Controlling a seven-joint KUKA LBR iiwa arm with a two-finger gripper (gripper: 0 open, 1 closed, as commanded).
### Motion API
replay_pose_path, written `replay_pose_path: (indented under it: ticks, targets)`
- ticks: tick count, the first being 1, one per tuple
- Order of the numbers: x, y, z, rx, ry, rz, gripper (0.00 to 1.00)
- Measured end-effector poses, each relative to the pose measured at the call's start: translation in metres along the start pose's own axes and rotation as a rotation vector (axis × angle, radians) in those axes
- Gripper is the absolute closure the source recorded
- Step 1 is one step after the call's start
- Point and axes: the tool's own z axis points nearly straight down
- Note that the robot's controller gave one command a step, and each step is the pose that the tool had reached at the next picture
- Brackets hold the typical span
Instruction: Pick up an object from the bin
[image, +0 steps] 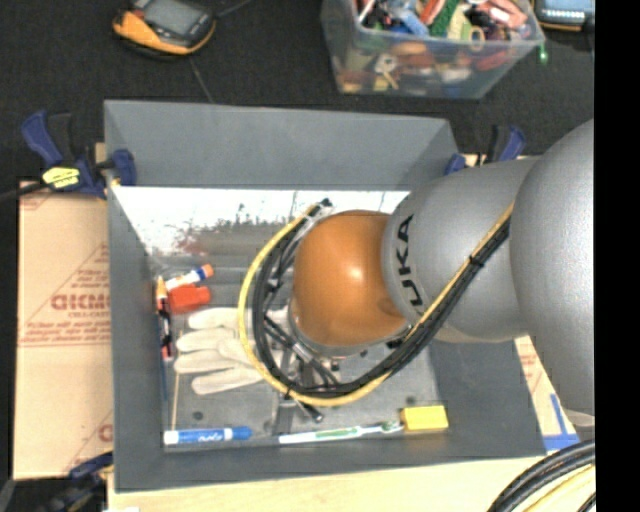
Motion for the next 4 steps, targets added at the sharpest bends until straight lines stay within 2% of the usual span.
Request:
replay_pose_path:
  ticks: [1, 2, 3, 4]
  targets:
    - [-0.076, 0.034, 0.077, -0.001, -0.003, -0.06, 0.0]
    - [-0.076, 0.033, 0.077, -0.002, -0.004, -0.034, 0.0]
    - [-0.083, 0.079, 0.077, -0.002, -0.009, -0.46, 0.0]
    - [-0.082, 0.1, 0.077, 0.003, -0.007, -0.429, 0.0]
